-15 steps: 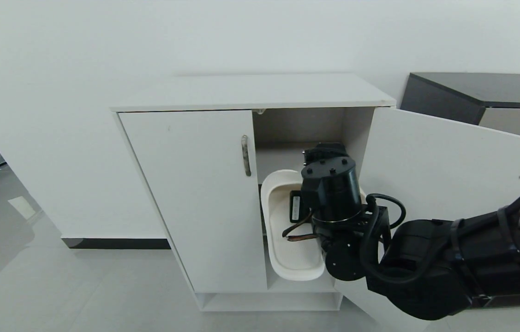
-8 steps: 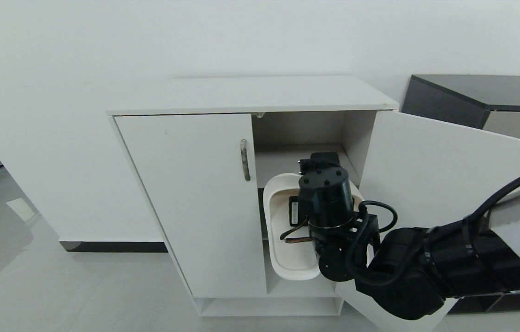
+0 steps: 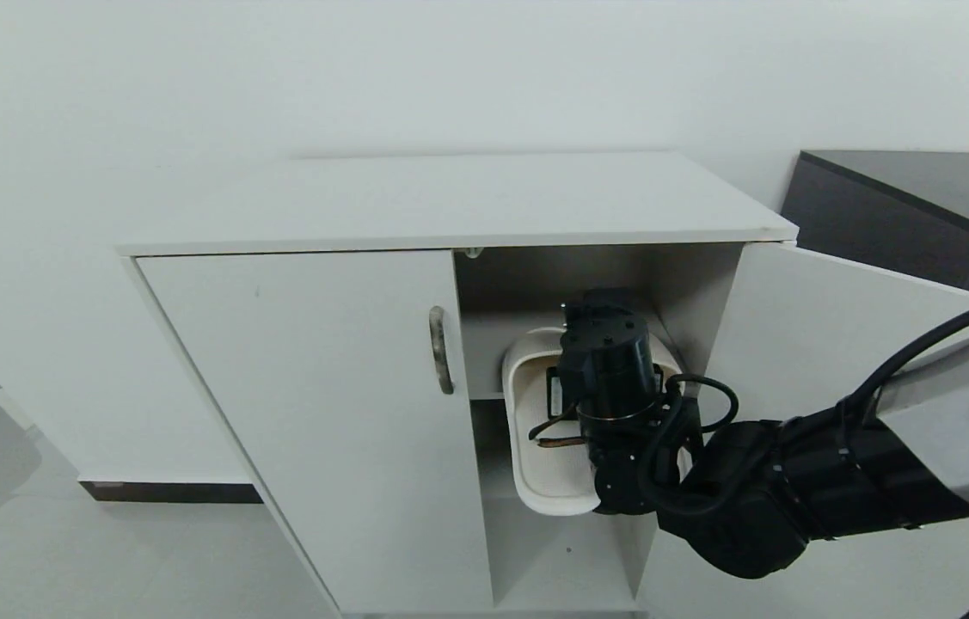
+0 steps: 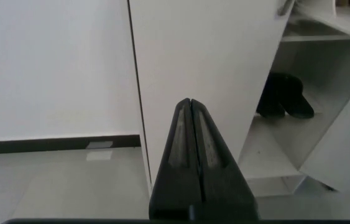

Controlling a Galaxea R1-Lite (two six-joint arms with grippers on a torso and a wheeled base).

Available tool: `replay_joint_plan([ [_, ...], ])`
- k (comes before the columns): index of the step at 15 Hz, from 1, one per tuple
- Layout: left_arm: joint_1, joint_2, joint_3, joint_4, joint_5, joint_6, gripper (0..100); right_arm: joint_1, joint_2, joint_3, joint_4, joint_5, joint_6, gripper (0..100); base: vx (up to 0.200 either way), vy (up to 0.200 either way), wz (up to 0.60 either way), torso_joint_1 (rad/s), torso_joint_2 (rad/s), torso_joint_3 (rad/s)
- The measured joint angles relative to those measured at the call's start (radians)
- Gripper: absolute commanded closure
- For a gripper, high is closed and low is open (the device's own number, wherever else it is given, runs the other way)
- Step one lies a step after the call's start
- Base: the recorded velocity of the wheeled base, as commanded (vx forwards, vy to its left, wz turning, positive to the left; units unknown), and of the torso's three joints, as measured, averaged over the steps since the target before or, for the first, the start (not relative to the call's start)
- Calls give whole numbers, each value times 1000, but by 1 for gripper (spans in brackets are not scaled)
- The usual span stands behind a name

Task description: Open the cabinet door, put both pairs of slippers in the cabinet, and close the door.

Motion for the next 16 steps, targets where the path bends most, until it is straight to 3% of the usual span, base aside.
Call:
replay_joint_plan([
  [4, 1, 0, 0, 0, 0, 0, 100, -16, 36, -47, -1, 0, 0, 100, 200, 0, 0, 1, 1, 1],
  [16, 0, 0, 0, 0, 0, 1, 100, -80, 178, -241, -2, 22, -11, 100, 0, 0, 0, 0, 0, 0],
])
